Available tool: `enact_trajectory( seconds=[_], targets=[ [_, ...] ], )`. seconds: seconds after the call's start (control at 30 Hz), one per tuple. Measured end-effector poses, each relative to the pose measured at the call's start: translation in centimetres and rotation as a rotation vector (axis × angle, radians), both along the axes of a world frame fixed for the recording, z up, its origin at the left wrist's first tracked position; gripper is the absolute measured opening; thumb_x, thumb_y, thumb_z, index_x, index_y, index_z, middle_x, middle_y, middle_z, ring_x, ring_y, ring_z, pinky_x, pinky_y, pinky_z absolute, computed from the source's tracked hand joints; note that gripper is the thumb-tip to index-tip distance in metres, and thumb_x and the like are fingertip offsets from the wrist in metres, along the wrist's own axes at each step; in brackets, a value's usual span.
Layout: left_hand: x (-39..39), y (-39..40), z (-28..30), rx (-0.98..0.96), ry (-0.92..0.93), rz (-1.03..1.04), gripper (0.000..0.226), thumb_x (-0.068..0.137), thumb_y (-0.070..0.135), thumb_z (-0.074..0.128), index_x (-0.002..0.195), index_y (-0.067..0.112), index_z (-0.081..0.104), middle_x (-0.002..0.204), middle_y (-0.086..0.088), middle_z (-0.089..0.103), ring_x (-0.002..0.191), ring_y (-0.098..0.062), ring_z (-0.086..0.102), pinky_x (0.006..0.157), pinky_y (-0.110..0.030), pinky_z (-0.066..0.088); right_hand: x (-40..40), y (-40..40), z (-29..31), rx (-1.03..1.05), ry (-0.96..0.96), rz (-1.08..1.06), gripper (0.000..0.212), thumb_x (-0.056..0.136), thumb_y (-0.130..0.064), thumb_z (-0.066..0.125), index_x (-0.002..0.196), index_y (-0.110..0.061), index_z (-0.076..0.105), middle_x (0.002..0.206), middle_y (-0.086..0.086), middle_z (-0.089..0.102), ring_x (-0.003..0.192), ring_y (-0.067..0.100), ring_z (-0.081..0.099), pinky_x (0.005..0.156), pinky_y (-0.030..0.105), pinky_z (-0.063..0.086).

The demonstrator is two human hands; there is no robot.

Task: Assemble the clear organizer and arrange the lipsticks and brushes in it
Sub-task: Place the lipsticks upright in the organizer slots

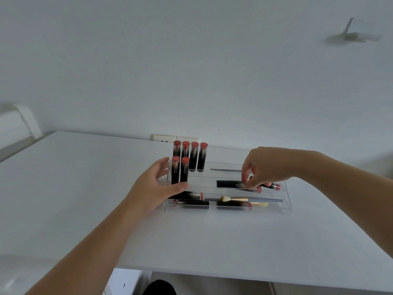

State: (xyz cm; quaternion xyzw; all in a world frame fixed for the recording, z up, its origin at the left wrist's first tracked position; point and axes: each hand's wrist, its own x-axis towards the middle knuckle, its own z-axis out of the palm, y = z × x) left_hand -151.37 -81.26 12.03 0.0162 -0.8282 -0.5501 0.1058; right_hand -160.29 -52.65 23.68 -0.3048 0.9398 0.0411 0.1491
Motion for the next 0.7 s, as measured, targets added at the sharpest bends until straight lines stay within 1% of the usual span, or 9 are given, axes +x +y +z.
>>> enact_trajectory(
  seconds=[0.1,0.17,0.23,0.33,0.4,0.47,0.53,0.6,0.7],
  targets=[
    [0.0,0.0,0.0,-0.006,-0.007,-0.011,0.087,0.069,0.044,0.091,0.144,0.037,0.048,0.136,0.024,0.059,0.128,0.007,0.049,0.112,-0.031,0.037,0.2,0.0,-0.1,-0.017,0.021,-0.011,0.005,0.079,-0.045,0.072,0.080,-0.041,0.070,0.064,-0.012,0.070,0.053,-0.002,0.058,0.056,0.021,0.039],
    [0.0,-0.1,-0.1,-0.004,-0.010,-0.011,0.081,0.069,0.042,0.091,0.140,0.042,0.050,0.132,0.026,0.061,0.126,0.010,0.050,0.110,-0.029,0.037,0.3,0.0,0.3,-0.060,0.064,-0.009,0.008,0.077,-0.047,0.072,0.081,-0.040,0.072,0.068,-0.021,0.066,0.062,0.000,0.059,0.059,0.020,0.039],
    [0.0,-0.2,-0.3,-0.005,-0.015,-0.011,0.080,0.066,0.047,0.090,0.136,0.046,0.050,0.129,0.029,0.061,0.124,0.013,0.051,0.107,-0.026,0.038,0.4,-0.2,0.9,-0.115,0.080,-0.005,0.010,0.077,-0.049,0.073,0.080,-0.040,0.071,0.071,-0.026,0.064,0.068,0.000,0.059,0.060,0.020,0.039],
    [-0.1,-0.2,-0.3,0.003,-0.017,-0.009,0.078,0.057,0.057,0.087,0.127,0.053,0.051,0.124,0.034,0.063,0.118,0.020,0.051,0.102,-0.022,0.038,0.7,-0.6,1.7,-0.221,0.076,0.002,0.014,0.078,-0.053,0.073,0.079,-0.039,0.070,0.078,-0.025,0.068,0.075,0.001,0.064,0.063,0.021,0.046],
    [-0.1,-0.1,-0.3,0.001,-0.016,-0.009,0.076,0.055,0.059,0.085,0.123,0.055,0.052,0.122,0.037,0.063,0.118,0.021,0.050,0.101,-0.020,0.037,0.9,-1.2,1.8,-0.309,0.072,0.007,0.012,0.078,-0.049,0.075,0.081,-0.037,0.071,0.082,-0.026,0.070,0.076,-0.003,0.065,0.065,0.019,0.046],
    [-0.1,-0.1,-0.4,-0.004,-0.016,-0.012,0.069,0.055,0.059,0.085,0.116,0.059,0.052,0.115,0.043,0.062,0.115,0.024,0.050,0.098,-0.017,0.037,1.2,-1.9,1.7,-0.387,0.081,0.030,0.009,0.080,-0.041,0.077,0.086,-0.036,0.073,0.082,-0.025,0.071,0.078,-0.008,0.065,0.067,0.014,0.046],
    [-0.1,-0.1,-0.4,-0.011,-0.017,-0.008,0.064,0.056,0.059,0.084,0.111,0.064,0.051,0.110,0.049,0.060,0.112,0.028,0.049,0.095,-0.015,0.037,1.5,-2.7,1.5,-0.462,0.083,0.046,0.009,0.082,-0.035,0.078,0.090,-0.036,0.075,0.082,-0.023,0.072,0.080,-0.009,0.066,0.067,0.008,0.047],
    [-0.1,-0.1,-0.5,-0.013,-0.014,0.000,0.067,0.057,0.059,0.084,0.115,0.062,0.052,0.115,0.043,0.062,0.115,0.024,0.050,0.100,-0.019,0.039,1.8,-3.6,1.2,-0.517,0.082,0.050,0.012,0.083,-0.032,0.079,0.094,-0.037,0.074,0.084,-0.021,0.073,0.082,-0.005,0.067,0.069,0.010,0.050],
    [0.0,0.0,-0.4,-0.009,-0.010,0.000,0.081,0.058,0.057,0.085,0.132,0.050,0.052,0.127,0.030,0.064,0.123,0.012,0.053,0.110,-0.030,0.040,2.2,-4.8,0.7,-0.567,0.081,0.049,0.018,0.085,-0.029,0.078,0.102,-0.034,0.074,0.087,-0.018,0.074,0.082,0.000,0.068,0.077,0.019,0.054]
  ],
)
